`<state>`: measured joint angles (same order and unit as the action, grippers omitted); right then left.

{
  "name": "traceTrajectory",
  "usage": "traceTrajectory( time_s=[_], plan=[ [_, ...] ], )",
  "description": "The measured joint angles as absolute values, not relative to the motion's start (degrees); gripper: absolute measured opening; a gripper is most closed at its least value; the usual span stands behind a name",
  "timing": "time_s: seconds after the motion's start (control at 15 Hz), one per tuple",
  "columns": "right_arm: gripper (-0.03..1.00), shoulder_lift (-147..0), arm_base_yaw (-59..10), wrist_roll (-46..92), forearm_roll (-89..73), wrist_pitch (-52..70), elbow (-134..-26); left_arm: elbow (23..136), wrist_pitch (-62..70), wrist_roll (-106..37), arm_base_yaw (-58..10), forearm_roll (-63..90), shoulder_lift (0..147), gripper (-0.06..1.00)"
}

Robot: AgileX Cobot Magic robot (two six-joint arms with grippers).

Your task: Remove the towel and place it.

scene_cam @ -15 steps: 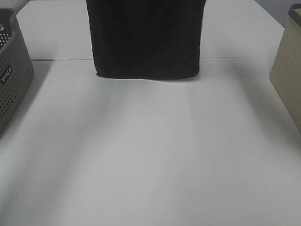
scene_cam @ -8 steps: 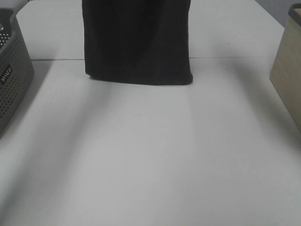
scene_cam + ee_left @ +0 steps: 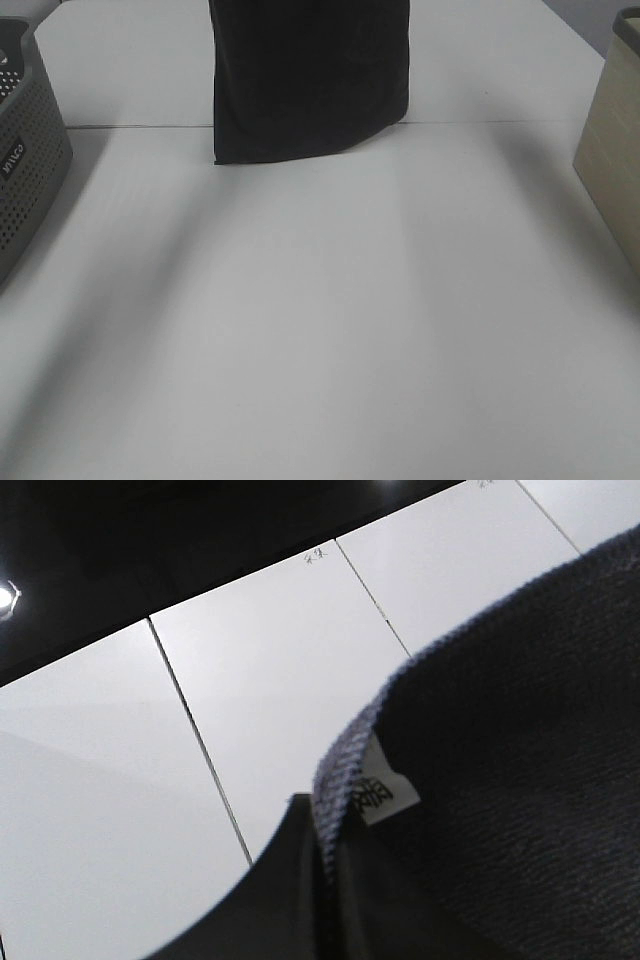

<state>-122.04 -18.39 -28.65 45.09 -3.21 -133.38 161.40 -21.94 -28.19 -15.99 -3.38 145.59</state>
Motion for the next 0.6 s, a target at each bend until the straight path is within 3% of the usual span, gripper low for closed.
traceTrajectory(
  time_s=[0.6],
  plan=[
    [0.01,-122.10,-18.22,-28.65,42.46,-3.67,-133.38,161.57,-20.17,-28.19,-15.99,-3.38,145.70,0.00]
  ],
)
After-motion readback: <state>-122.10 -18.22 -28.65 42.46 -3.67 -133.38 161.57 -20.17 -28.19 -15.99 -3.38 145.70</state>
